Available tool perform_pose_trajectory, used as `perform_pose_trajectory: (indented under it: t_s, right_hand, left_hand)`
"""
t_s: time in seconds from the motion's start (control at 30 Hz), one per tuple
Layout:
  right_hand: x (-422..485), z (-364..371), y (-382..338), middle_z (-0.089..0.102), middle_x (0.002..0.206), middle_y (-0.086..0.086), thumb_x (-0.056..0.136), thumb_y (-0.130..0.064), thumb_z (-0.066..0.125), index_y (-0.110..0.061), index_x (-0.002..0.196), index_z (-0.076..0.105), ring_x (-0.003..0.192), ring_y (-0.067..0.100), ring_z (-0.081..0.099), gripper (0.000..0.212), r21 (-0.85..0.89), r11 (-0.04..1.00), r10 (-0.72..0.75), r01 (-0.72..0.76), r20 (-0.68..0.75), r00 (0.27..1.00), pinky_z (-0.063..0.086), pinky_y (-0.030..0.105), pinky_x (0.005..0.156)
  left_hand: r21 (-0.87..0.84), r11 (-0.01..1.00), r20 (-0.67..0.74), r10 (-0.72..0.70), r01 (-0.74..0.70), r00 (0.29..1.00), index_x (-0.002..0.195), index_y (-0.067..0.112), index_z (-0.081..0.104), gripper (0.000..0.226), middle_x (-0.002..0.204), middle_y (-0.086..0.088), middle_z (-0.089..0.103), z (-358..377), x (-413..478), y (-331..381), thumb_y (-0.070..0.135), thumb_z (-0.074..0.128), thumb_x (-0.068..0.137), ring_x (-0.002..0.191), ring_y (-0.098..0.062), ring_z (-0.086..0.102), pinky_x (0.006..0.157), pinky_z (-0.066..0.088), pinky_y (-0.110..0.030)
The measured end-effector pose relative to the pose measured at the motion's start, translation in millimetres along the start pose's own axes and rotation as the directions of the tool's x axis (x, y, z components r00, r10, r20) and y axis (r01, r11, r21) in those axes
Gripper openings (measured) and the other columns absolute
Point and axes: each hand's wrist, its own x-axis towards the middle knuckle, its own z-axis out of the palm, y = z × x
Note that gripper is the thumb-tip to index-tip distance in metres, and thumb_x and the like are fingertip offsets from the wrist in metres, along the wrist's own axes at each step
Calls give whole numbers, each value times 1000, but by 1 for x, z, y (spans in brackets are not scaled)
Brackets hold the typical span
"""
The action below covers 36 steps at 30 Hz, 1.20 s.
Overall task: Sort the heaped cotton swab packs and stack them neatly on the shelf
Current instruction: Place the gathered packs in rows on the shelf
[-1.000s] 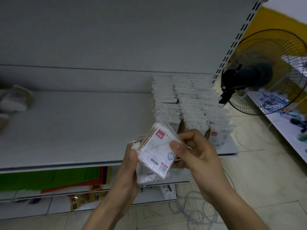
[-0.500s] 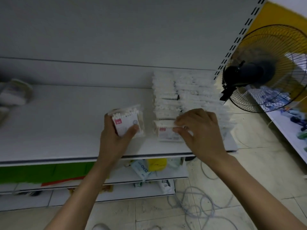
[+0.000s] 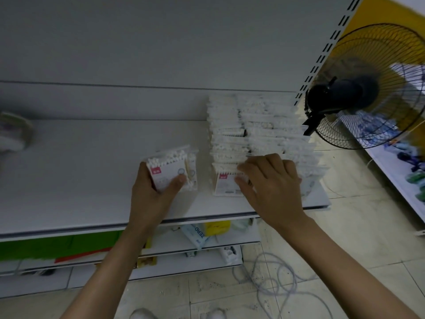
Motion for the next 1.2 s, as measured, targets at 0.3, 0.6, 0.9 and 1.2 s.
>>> perform_pose_trajectory:
  t_s: [0.3,0.6,0.9,1.2]
  right_hand:
    - [-11,-16,-2,60,113,7,86,-32,58,-13,120,60,99,26,50,38,133,974,163,-181,135,977,37,37,76]
    - [62,-40,-25,42,141,0,94,-34,48,-28,144,33,123,10,42,52,567,803,-58,-183,380,923,37,27,100]
    - [166,-19,-38,68,109,3,88,-20,61,-21,113,62,100,26,63,25,367,921,-87,-134,527,845,50,40,86]
    - [225,61,-22,64,115,6,91,-19,57,-19,118,59,107,26,57,27,-50,996,93,-79,558,825,32,31,95]
  left_hand:
    - [-38,998,-1,-54,54,999,116,27,51,39,109,17,61,-2,1,6,24,72,83,98,5,60,87,50,-25]
    - [-123,992,147,-21,40,989,104,23,48,39,105,4,63,-25,-9,43,3,72,81,89,3,65,76,54,-17]
    - [25,994,81,101,-103,992,118,19,58,33,110,11,63,-69,23,41,17,68,87,101,-7,63,73,43,-1]
    - [138,990,85,-12,1,996,107,23,51,35,98,14,58,-85,29,-5,20,75,82,84,-5,57,63,38,2]
